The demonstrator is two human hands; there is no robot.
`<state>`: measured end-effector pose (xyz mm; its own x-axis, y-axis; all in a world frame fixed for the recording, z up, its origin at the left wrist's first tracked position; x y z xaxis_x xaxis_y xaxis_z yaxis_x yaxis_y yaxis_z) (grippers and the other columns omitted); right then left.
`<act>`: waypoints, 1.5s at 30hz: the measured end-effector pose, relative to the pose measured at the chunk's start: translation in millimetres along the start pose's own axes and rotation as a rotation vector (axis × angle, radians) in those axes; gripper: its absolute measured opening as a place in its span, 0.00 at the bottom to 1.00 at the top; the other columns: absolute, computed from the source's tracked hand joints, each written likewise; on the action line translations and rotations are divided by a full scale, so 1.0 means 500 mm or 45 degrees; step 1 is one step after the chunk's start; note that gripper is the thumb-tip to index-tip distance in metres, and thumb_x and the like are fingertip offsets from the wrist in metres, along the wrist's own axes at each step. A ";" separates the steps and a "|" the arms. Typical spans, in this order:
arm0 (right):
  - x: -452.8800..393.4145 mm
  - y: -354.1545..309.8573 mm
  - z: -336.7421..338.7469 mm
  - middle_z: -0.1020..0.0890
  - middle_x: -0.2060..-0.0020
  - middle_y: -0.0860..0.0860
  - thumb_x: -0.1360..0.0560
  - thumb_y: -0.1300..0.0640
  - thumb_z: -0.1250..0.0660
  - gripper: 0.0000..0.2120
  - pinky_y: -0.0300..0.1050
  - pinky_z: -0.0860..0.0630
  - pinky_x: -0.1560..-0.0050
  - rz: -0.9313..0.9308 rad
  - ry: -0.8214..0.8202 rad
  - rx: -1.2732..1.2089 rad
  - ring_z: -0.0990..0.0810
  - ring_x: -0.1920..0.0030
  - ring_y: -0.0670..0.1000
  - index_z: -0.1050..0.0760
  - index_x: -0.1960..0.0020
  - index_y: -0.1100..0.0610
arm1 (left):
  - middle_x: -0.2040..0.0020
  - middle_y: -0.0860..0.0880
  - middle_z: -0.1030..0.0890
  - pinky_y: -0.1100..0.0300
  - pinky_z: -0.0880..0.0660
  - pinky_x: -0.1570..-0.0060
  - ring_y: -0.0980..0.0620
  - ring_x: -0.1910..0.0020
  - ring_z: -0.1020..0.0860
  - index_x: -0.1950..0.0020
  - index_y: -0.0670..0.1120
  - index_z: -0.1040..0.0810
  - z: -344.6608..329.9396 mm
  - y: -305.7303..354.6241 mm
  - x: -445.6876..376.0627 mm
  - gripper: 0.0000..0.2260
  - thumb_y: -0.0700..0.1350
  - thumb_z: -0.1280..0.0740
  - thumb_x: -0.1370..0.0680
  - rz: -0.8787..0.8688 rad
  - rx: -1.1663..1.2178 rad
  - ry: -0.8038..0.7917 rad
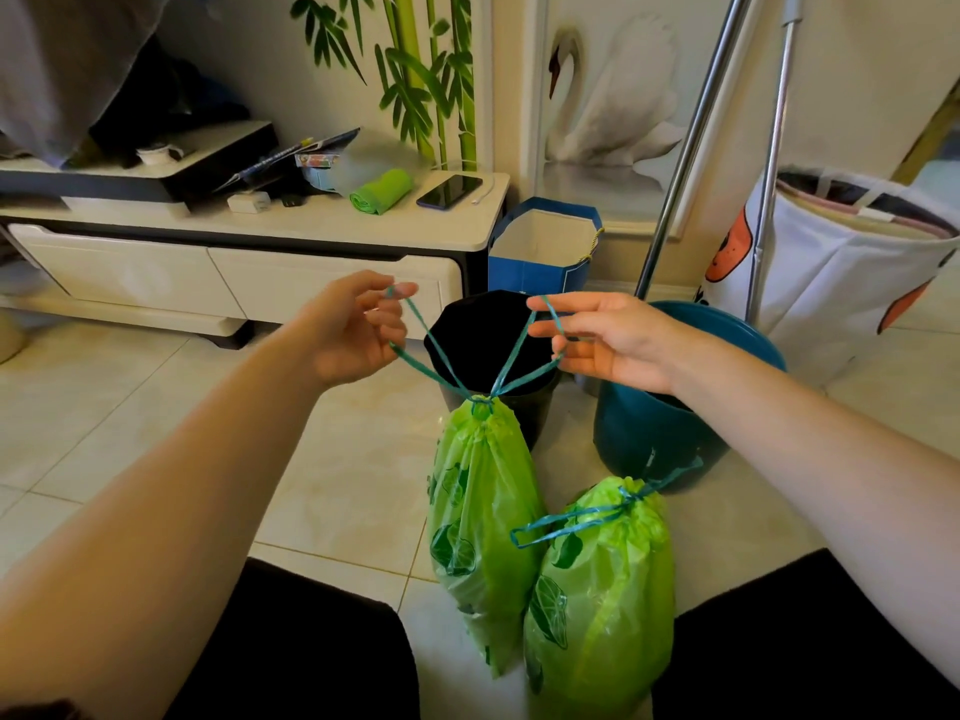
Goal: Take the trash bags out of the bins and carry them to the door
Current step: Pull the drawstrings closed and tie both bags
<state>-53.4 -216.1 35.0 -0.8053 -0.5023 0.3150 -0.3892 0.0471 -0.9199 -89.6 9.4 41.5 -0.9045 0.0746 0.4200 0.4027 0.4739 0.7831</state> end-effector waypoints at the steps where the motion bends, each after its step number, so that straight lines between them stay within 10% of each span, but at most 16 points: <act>1: 0.000 -0.005 -0.007 0.15 0.56 0.54 0.23 0.67 0.38 0.14 0.39 0.19 0.64 0.037 0.009 0.050 0.20 0.69 0.44 0.22 0.40 0.57 | 0.71 0.53 0.30 0.69 0.33 0.76 0.59 0.76 0.34 0.54 0.44 0.23 -0.019 -0.001 0.001 0.06 0.44 0.38 0.23 -0.022 -0.084 0.002; 8: 0.015 -0.052 -0.027 0.15 0.51 0.52 0.27 0.59 0.29 0.17 0.36 0.22 0.67 0.326 0.164 0.421 0.18 0.68 0.45 0.22 0.39 0.55 | 0.58 0.49 0.16 0.64 0.28 0.70 0.53 0.67 0.20 0.45 0.45 0.20 -0.115 -0.005 0.003 0.08 0.45 0.34 0.23 -0.295 -0.664 0.123; 13: 0.030 -0.070 -0.040 0.15 0.52 0.51 0.26 0.57 0.30 0.16 0.42 0.18 0.62 0.392 0.202 0.631 0.15 0.65 0.50 0.22 0.38 0.54 | 0.62 0.51 0.16 0.66 0.34 0.74 0.56 0.71 0.28 0.50 0.44 0.17 -0.152 -0.024 0.001 0.12 0.51 0.34 0.23 -0.272 -0.879 0.100; 24: 0.030 -0.083 -0.031 0.15 0.58 0.53 0.27 0.60 0.30 0.10 0.45 0.18 0.60 0.457 0.293 0.902 0.14 0.62 0.51 0.20 0.46 0.57 | 0.61 0.50 0.21 0.66 0.33 0.73 0.55 0.70 0.30 0.56 0.45 0.18 -0.179 -0.024 -0.007 0.09 0.49 0.32 0.23 -0.393 -0.797 0.069; 30: 0.034 -0.001 0.041 0.15 0.63 0.53 0.30 0.64 0.29 0.07 0.35 0.21 0.64 0.074 0.104 1.230 0.17 0.62 0.48 0.19 0.52 0.57 | 0.65 0.52 0.21 0.65 0.34 0.69 0.57 0.69 0.30 0.54 0.45 0.19 -0.163 -0.017 -0.014 0.10 0.50 0.35 0.22 -0.424 -0.792 0.044; 39: 0.093 0.165 0.199 0.16 0.49 0.55 0.34 0.61 0.34 0.12 0.47 0.22 0.49 -0.644 -0.226 1.778 0.20 0.52 0.50 0.22 0.59 0.44 | 0.66 0.52 0.21 0.64 0.34 0.68 0.57 0.69 0.30 0.53 0.44 0.18 -0.180 -0.032 -0.021 0.10 0.48 0.36 0.21 -0.401 -0.834 -0.037; 45: 0.121 0.179 0.204 0.24 0.66 0.45 0.29 0.56 0.30 0.02 0.35 0.31 0.62 -0.724 -0.322 1.965 0.27 0.63 0.44 0.22 0.57 0.52 | 0.65 0.52 0.19 0.63 0.34 0.66 0.57 0.69 0.28 0.52 0.42 0.18 -0.186 -0.042 -0.028 0.10 0.48 0.35 0.21 -0.396 -0.877 -0.054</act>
<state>-91.4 -330.4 -52.1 -0.5770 -0.2806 0.7670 0.3154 -0.9428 -0.1076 -72.2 -83.2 61.5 -0.9898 0.0677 0.1254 0.1119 -0.1758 0.9780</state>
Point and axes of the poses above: each hand's wrist, its own x-axis away from the middle knuckle, its own z-axis out of the back of the hand, y = z × x, the point moved 8 cm from there along -x, towards the middle knuckle
